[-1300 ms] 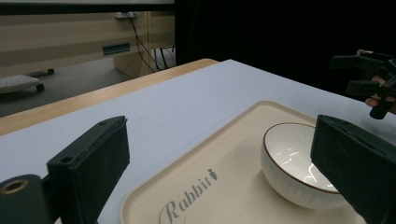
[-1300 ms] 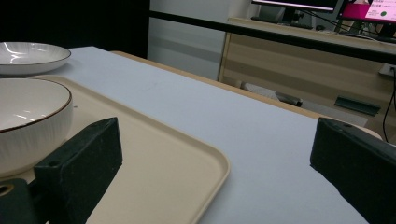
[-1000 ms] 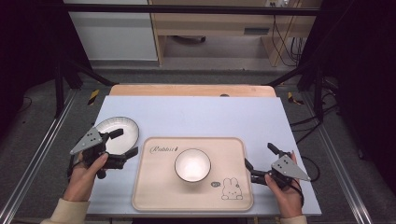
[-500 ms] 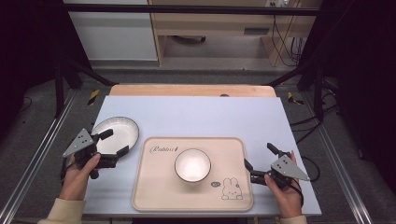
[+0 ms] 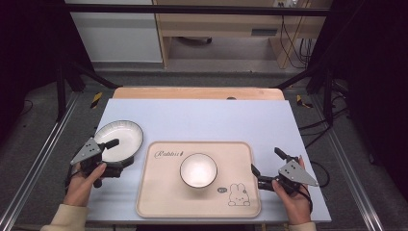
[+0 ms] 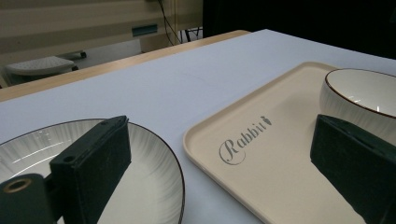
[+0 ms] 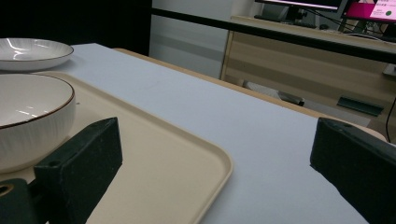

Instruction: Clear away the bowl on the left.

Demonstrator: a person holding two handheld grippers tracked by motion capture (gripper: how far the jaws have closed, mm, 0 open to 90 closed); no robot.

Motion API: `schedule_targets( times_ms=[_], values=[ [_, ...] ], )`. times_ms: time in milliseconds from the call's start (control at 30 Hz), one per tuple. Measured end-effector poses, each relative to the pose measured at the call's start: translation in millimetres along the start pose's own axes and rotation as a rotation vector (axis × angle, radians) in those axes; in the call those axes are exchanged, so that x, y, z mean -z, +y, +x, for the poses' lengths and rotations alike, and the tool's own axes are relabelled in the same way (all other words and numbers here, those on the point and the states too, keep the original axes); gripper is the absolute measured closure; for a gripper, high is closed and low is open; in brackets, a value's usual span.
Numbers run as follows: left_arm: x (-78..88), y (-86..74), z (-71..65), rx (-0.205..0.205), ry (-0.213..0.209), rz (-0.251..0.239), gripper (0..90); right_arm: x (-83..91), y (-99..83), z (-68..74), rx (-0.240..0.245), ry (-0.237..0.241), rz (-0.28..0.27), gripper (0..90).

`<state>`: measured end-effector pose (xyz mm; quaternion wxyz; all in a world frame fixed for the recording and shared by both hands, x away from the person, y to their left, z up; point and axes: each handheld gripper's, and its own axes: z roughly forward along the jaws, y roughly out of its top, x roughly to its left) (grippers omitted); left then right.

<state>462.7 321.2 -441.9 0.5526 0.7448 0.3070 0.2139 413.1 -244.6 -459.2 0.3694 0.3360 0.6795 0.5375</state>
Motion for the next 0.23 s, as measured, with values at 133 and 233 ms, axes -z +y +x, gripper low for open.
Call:
schedule_targets(
  times_ms=[133,233],
  values=[
    [-3.4,-2.0,-0.5,0.010,-0.004,0.025,5.0,-0.2,-0.1,0.2,0.001,0.003,0.001,2.5],
    [-4.0,-1.6,-1.2,0.017,-0.003,0.022,5.0,-0.1,0.3,0.2,-0.001,0.002,0.000,2.4]
  ],
)
